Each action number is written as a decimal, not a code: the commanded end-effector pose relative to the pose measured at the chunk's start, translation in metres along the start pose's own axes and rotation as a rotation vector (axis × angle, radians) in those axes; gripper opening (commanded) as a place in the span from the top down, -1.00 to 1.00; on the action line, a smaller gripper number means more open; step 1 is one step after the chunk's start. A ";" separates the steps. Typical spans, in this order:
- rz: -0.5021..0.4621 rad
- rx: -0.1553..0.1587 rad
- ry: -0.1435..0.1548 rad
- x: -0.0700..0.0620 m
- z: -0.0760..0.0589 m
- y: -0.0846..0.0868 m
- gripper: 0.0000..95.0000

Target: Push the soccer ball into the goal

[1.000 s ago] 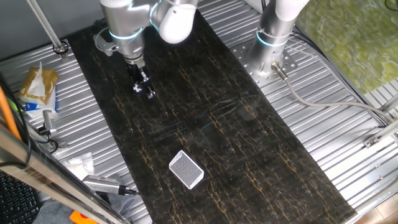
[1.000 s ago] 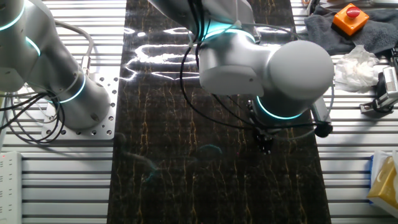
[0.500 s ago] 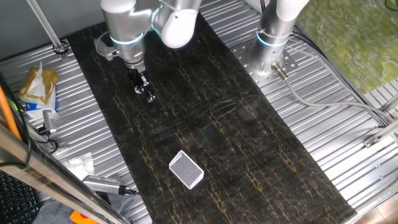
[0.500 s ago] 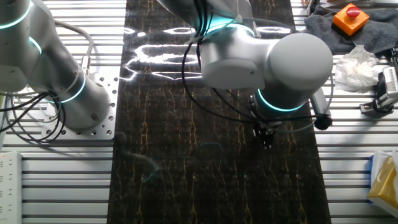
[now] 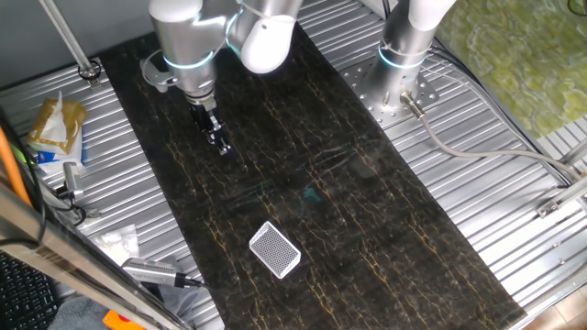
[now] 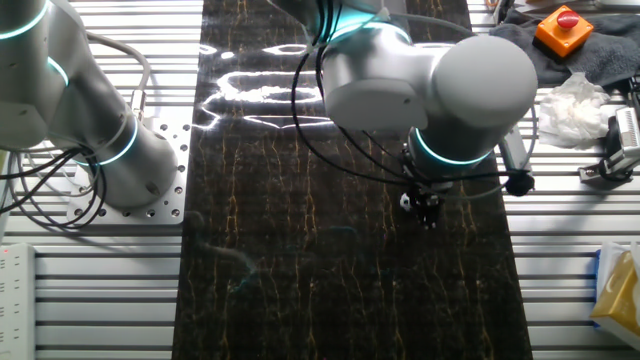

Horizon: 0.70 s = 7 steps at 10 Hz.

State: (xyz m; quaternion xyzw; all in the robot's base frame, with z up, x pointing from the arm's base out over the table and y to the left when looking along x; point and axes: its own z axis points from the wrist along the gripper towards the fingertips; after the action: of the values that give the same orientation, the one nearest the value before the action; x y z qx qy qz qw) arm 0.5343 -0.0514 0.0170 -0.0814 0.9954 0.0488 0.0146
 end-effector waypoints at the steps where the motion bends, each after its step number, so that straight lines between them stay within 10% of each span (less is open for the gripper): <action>1: 0.034 -0.021 0.001 -0.001 0.005 0.005 -1.00; 2: 0.042 -0.025 0.001 -0.001 0.006 0.007 -0.60; 7: 0.079 -0.040 0.002 -0.004 0.007 0.024 -0.60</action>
State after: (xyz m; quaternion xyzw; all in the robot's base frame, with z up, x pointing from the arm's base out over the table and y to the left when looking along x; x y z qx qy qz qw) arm 0.5347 -0.0270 0.0129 -0.0423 0.9968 0.0670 0.0092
